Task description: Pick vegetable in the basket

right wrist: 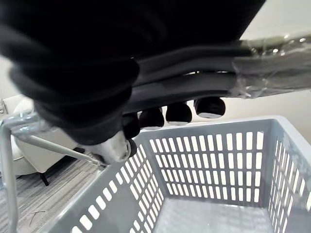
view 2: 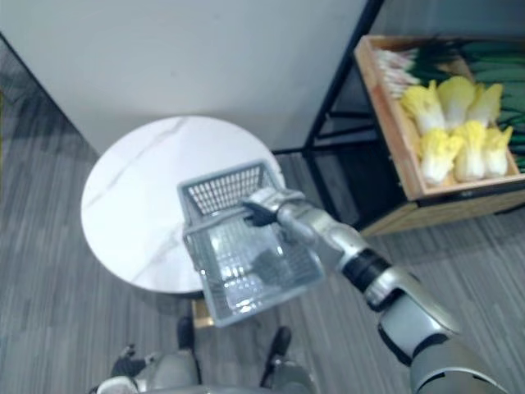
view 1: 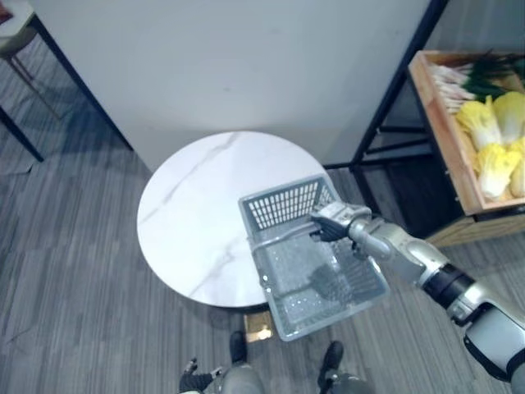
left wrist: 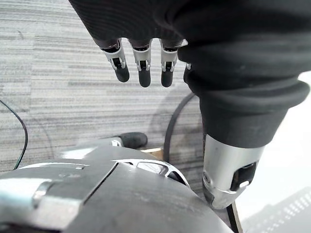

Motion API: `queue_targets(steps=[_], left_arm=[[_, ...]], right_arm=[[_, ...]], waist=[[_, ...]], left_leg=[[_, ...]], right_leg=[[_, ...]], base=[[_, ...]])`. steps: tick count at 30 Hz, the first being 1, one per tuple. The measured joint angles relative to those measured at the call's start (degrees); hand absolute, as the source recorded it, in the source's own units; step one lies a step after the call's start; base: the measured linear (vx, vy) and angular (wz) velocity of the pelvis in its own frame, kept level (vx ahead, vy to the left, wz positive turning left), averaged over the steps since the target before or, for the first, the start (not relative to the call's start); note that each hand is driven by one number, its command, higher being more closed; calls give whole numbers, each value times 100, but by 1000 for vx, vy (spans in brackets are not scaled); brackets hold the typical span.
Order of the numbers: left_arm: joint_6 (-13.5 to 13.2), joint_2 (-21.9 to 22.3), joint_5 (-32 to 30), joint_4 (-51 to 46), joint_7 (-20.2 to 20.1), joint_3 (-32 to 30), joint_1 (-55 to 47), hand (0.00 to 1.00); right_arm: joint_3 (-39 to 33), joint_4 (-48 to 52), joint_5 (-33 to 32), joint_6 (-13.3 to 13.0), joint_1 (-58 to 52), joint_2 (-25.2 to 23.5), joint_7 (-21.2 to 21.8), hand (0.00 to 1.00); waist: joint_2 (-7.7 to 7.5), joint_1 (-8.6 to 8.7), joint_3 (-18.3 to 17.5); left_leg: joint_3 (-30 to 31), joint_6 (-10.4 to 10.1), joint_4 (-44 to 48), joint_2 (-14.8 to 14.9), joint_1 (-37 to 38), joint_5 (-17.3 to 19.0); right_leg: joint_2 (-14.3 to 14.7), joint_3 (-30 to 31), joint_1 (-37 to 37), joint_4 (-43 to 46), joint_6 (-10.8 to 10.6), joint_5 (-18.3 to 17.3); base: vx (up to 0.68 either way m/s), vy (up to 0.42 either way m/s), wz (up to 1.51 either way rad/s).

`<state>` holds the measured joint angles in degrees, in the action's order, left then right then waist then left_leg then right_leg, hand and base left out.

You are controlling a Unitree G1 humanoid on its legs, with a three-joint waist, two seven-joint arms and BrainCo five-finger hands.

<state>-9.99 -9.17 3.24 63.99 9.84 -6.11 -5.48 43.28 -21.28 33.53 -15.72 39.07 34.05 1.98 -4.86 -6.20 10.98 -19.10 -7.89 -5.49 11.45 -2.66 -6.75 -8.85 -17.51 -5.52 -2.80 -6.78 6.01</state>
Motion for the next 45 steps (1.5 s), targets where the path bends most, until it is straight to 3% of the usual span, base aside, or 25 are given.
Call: queue_targets(steps=[5,8,10,17,22,27,34,38,40,43,44,45], left_arm=[[60,29,-7,7,-30,2,-124,0],[63,62,-10,11,-115,1,-193,0],[60,91,-179,14,-159,1,-280,0],[61,172,-232,153,-302,-3,-346,0],[61,176,-231,193,-344,-14,-452,0],[58,174,-400,207,-353,-30,-511,0],[61,157,-461,219,-353,143,-534,0],[63,132,-466,214,-356,351,-506,0],[61,39,-483,210,-353,565,-484,0],[55,-47,-599,206,-331,631,-456,0],[56,-116,-620,201,-331,620,-438,0],[56,-119,-621,201,-323,593,-457,0]], right_arm=[[-52,343,-13,-104,-632,370,17,100],[-517,770,-38,-171,-1472,651,17,100],[-810,972,-80,-248,-1919,913,13,100],[-1885,958,-64,-316,-3141,1327,-48,100],[-2446,823,216,-315,-3894,1390,-302,100],[-2549,238,653,-376,-4264,1397,-616,100],[-2772,-434,929,-393,-4446,1456,-690,100],[-3288,-586,936,-396,-4940,1447,-713,100],[-3590,-619,955,-373,-5071,1415,-818,100],[-3820,-619,1113,-278,-5103,1354,-911,100],[-3830,-623,1147,-194,-5134,1265,-911,100],[-3838,-670,1144,-127,-5125,1141,-911,100]], waist=[[81,145,-163],[155,187,-256],[241,323,-312],[435,497,-451],[440,612,-561],[422,660,-683],[454,771,-732],[458,823,-737],[419,951,-726],[301,976,-721],[207,1046,-718],[256,1055,-725]], left_leg=[[-133,-25,2,-26,124,38],[-251,-27,2,-63,194,93],[-302,-6,2,-104,217,122],[-546,-31,3,-144,445,242],[-563,-40,2,-153,594,315],[-619,-80,2,-182,628,379],[-739,-83,2,-208,732,433],[-746,-49,3,-242,802,446],[-938,-19,2,-380,755,501],[-1360,113,2,-548,698,601],[-1558,180,48,-670,718,634],[-1830,279,92,-506,730,633]], right_leg=[[22,143,80,-118,3,79],[10,249,84,-143,-19,94],[-20,302,83,-157,-40,110],[-29,548,113,-162,-56,122],[-29,563,282,-235,-72,110],[-58,636,278,-235,-80,111],[-69,736,285,-217,-84,112],[-116,788,215,30,-111,37],[-231,1063,-111,324,-165,-6],[-343,1511,-462,367,-316,69],[-397,1565,-520,254,-251,-74],[-376,1281,-510,135,-188,-545]], base=[[12,-2,-12],[35,5,-16],[40,10,-9],[37,1,-20],[12,-5,-2],[16,-3,-5],[16,-6,-9],[15,7,-3],[-23,66,-38],[-47,84,-73],[-62,72,-79],[-57,48,-85]])
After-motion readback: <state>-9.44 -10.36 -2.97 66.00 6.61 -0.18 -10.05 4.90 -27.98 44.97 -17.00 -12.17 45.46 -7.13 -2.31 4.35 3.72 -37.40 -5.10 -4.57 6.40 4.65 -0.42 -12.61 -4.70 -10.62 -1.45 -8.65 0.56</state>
